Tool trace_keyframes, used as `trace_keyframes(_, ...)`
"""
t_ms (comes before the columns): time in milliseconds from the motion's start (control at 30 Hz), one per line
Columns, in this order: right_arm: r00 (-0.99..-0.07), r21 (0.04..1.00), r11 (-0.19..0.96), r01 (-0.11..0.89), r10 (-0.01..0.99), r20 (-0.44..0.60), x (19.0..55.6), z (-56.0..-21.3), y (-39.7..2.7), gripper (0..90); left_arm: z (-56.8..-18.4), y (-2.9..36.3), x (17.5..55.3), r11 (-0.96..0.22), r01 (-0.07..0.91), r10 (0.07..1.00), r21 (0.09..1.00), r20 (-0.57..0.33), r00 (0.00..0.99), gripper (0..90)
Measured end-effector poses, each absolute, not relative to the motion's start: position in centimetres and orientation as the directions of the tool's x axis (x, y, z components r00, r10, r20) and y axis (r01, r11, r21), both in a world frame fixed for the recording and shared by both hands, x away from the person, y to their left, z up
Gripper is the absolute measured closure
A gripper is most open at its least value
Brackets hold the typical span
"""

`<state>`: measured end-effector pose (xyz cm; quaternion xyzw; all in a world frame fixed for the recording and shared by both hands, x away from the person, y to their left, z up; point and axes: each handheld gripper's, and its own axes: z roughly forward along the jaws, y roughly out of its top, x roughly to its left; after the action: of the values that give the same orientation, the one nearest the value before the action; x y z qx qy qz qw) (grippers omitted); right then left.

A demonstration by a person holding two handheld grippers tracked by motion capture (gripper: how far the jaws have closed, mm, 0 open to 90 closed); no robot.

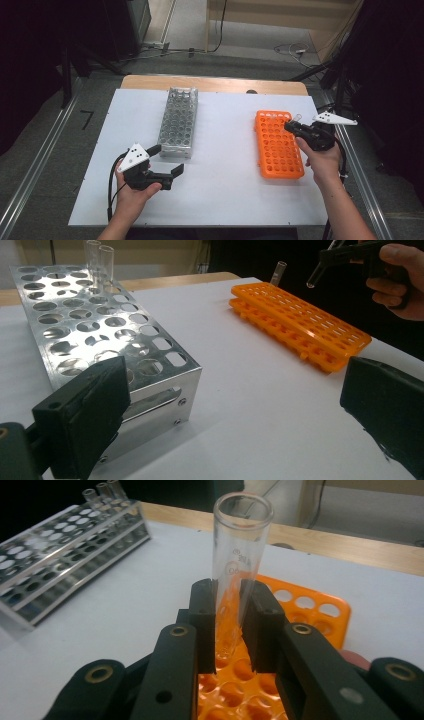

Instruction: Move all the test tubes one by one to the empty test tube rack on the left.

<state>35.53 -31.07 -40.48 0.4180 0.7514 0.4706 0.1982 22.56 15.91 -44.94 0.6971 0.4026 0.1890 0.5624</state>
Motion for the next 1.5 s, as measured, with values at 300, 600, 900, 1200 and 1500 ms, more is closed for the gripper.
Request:
trace_keyframes(300, -0.632, 0.873, 0.24, 0.424, 0.769, 0.096, 32.8, -40.7, -29.1, 74.1, -44.6, 15.2, 22.3, -0.072, 0.329, 0.769, 0.941, -0.158, 0.62, 0.0)
trace_keyframes(600, -0.709, 0.883, 0.257, 0.392, 0.696, 0.112, 30.2, -41.6, -26.2, 74.2, -44.2, 14.5, 22.0, -0.082, 0.315, 0.76, 0.946, -0.145, 0.634, 0.0)
trace_keyframes(900, -0.792, 0.86, 0.346, 0.374, 0.602, 0.102, 27.9, -42.9, -22.2, 74.2, -43.6, 13.0, 21.4, -0.101, 0.296, 0.735, 0.95, -0.129, 0.665, 0.0)
trace_keyframes(1200, -0.844, 0.847, 0.405, 0.345, 0.529, 0.09, 26.5, -43.7, -19.2, 74.2, -43.3, 11.6, 21.2, -0.113, 0.298, 0.699, 0.948, -0.138, 0.702, 3.5)
trace_keyframes(1500, -0.874, 0.835, 0.45, 0.318, 0.48, 0.075, 25.5, -44.3, -16.7, 74.2, -43.3, 10.0, 21.2, -0.131, 0.297, 0.664, 0.946, -0.139, 0.735, 10.7)
